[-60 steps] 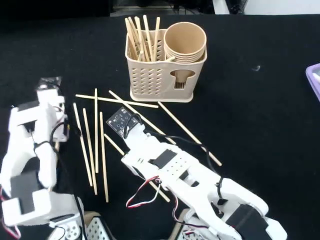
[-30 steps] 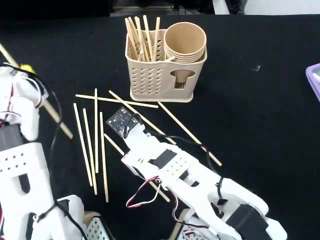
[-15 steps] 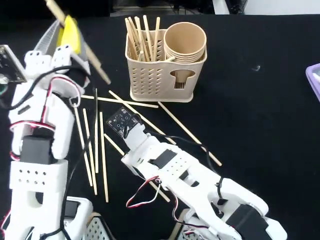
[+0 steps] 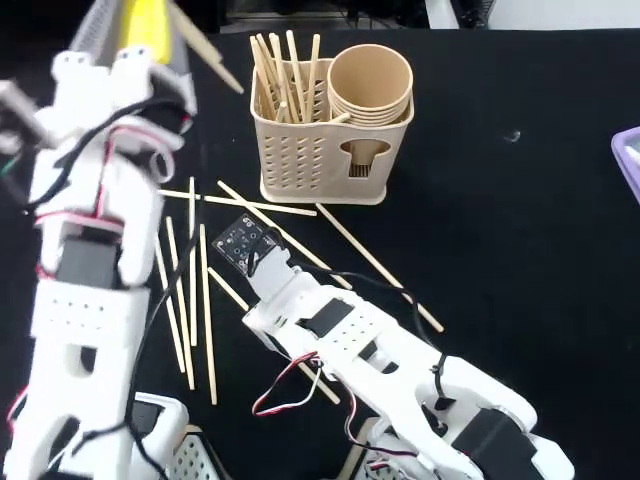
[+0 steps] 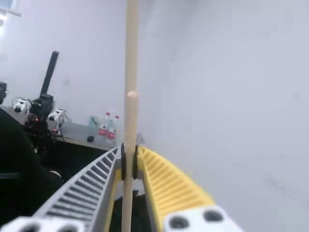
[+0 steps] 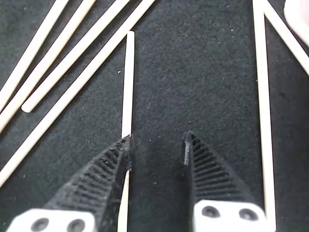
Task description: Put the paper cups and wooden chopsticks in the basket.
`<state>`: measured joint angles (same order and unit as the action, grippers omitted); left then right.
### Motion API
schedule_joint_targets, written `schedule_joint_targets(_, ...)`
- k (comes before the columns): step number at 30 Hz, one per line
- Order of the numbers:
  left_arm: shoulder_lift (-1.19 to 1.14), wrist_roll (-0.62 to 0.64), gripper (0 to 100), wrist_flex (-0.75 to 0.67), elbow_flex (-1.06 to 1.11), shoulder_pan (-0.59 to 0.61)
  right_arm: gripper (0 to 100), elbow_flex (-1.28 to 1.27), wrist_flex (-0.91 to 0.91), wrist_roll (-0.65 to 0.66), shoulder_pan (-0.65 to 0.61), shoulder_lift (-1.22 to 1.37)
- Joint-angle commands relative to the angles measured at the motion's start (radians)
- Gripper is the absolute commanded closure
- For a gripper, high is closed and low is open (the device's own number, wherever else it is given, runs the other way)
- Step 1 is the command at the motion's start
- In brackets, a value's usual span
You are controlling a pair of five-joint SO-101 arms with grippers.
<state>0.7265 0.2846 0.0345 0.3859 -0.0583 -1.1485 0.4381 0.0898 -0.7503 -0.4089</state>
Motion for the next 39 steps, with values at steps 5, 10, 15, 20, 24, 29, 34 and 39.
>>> schedule_joint_targets(5,-0.222,-0.029,97,-0.021,-0.185,-0.085,83.2,0.051,0.003,0.008,-0.008,0.010)
schedule_joint_targets(10,-0.301,-0.150,97,-0.020,-0.143,-0.108,83.2,0.044,0.000,0.008,-0.011,0.010)
schedule_joint_targets(15,-0.315,-0.209,97,-0.020,-0.051,-0.168,83.2,0.045,0.000,0.008,-0.012,0.010)
schedule_joint_targets(20,-0.321,-0.219,97,-0.020,-0.036,-0.197,83.3,0.045,0.000,0.008,-0.012,0.010)
schedule_joint_targets(24,-0.316,-0.215,92,-0.006,-0.035,-0.193,83.3,0.045,0.000,0.008,-0.012,0.010)
schedule_joint_targets(29,-0.318,-0.221,90,0.184,-0.124,-0.188,83.4,0.045,0.000,0.008,-0.012,0.010)
schedule_joint_targets(34,-0.316,-0.221,90,0.275,-0.208,-0.186,83.4,0.045,0.000,0.008,-0.012,0.010)
schedule_joint_targets(39,-0.296,-0.222,91,0.282,-0.229,-0.154,83.4,0.044,0.002,0.008,-0.012,0.010)
